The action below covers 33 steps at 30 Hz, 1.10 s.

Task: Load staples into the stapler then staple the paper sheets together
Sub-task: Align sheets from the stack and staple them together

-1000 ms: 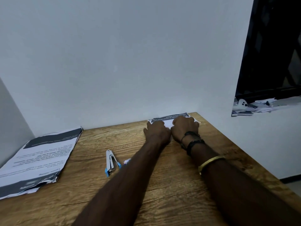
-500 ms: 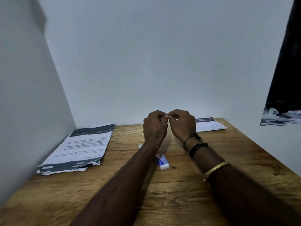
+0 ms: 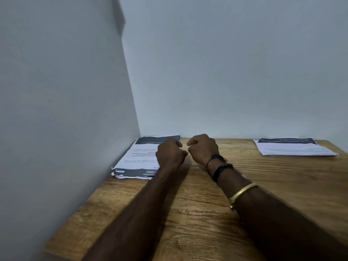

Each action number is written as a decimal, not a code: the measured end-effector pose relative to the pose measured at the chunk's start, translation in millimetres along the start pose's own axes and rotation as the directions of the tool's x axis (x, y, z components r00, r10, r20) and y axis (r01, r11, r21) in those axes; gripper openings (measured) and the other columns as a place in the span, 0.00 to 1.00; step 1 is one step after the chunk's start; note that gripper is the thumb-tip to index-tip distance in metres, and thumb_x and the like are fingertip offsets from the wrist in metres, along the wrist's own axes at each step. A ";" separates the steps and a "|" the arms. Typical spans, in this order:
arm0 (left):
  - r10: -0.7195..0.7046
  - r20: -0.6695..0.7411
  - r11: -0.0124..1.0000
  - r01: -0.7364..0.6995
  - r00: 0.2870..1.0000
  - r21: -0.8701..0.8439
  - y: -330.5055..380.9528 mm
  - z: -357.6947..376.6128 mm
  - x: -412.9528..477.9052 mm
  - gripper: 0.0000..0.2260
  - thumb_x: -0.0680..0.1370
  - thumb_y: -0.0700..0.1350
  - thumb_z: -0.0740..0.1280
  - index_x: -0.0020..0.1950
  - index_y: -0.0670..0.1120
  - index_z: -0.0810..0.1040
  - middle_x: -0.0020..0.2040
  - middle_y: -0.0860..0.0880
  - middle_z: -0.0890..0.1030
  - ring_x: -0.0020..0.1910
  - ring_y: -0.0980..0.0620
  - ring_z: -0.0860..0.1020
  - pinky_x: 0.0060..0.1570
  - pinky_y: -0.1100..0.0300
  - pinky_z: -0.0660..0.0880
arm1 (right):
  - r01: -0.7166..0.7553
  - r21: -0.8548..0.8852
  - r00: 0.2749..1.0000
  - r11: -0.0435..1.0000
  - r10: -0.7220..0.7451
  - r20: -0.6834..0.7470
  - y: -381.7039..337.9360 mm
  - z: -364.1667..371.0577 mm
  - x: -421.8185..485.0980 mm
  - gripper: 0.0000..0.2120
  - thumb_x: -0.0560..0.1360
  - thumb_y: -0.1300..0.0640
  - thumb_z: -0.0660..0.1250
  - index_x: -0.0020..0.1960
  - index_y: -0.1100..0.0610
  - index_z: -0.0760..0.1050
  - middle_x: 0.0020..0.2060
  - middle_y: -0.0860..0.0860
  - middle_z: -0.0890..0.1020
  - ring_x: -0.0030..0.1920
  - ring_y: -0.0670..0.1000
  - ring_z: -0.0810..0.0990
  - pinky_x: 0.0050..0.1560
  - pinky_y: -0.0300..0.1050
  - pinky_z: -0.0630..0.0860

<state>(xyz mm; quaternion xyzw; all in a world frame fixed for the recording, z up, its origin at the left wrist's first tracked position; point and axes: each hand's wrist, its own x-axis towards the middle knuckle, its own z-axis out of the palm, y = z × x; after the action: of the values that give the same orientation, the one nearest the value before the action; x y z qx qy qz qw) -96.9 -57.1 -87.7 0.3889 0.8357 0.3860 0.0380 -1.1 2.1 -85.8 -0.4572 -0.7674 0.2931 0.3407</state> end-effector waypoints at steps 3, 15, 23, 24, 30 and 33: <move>-0.066 0.021 0.981 0.061 0.998 0.184 -11.2 -0.9 5.2 0.19 0.72 0.48 0.74 0.63 0.51 0.77 0.63 0.48 0.80 0.68 0.45 0.72 0.66 0.51 0.70 | -0.016 -0.011 1.000 1.000 0.016 0.009 -4.4 15.8 0.6 0.14 0.70 0.62 0.65 0.48 0.49 0.85 0.53 0.51 0.86 0.56 0.57 0.82 0.56 0.43 0.78; -0.069 -0.019 0.982 0.071 0.997 0.175 -24.1 3.6 25.5 0.14 0.71 0.46 0.74 0.54 0.44 0.79 0.55 0.42 0.83 0.57 0.40 0.81 0.48 0.56 0.76 | -0.054 -0.063 0.998 0.997 0.056 0.027 -1.2 39.1 17.7 0.10 0.69 0.60 0.67 0.45 0.50 0.84 0.51 0.52 0.86 0.55 0.57 0.82 0.53 0.42 0.76; -0.069 -0.052 0.984 0.076 0.996 0.160 -28.3 1.2 28.8 0.14 0.71 0.43 0.74 0.54 0.43 0.77 0.57 0.40 0.81 0.59 0.39 0.79 0.46 0.56 0.72 | -0.053 -0.038 0.999 0.998 0.054 0.008 -2.0 42.1 21.5 0.09 0.69 0.59 0.67 0.34 0.47 0.78 0.50 0.51 0.86 0.54 0.58 0.83 0.51 0.41 0.74; -0.074 -0.049 0.985 0.081 0.996 0.153 -28.9 -0.2 29.3 0.15 0.71 0.44 0.75 0.54 0.43 0.77 0.57 0.41 0.82 0.59 0.39 0.80 0.46 0.56 0.72 | -0.056 -0.032 0.998 0.998 0.056 0.009 -2.0 41.9 21.2 0.09 0.69 0.59 0.67 0.34 0.47 0.78 0.50 0.51 0.86 0.54 0.58 0.83 0.51 0.41 0.74; -0.073 -0.027 0.988 0.076 0.997 0.134 -28.9 -5.2 27.4 0.11 0.71 0.42 0.73 0.51 0.41 0.81 0.53 0.41 0.83 0.55 0.39 0.81 0.47 0.54 0.77 | -0.056 0.017 0.998 0.998 0.056 0.002 -0.5 40.4 21.4 0.09 0.69 0.59 0.68 0.35 0.46 0.78 0.50 0.50 0.86 0.54 0.57 0.83 0.52 0.41 0.74; -0.014 -0.052 0.990 0.021 0.999 0.137 -24.8 -5.7 22.4 0.07 0.73 0.44 0.71 0.48 0.41 0.83 0.49 0.40 0.84 0.53 0.39 0.82 0.44 0.54 0.76 | -0.045 0.120 0.999 0.992 0.041 0.032 0.8 40.4 23.5 0.08 0.71 0.59 0.67 0.37 0.48 0.79 0.48 0.52 0.87 0.52 0.58 0.85 0.56 0.50 0.81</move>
<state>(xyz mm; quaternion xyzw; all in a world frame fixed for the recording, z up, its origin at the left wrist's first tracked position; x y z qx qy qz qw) -130.0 -55.3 -95.1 0.3735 0.8643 0.3369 -0.0069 -40.8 18.0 -104.4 -0.4477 -0.7433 0.3530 0.3499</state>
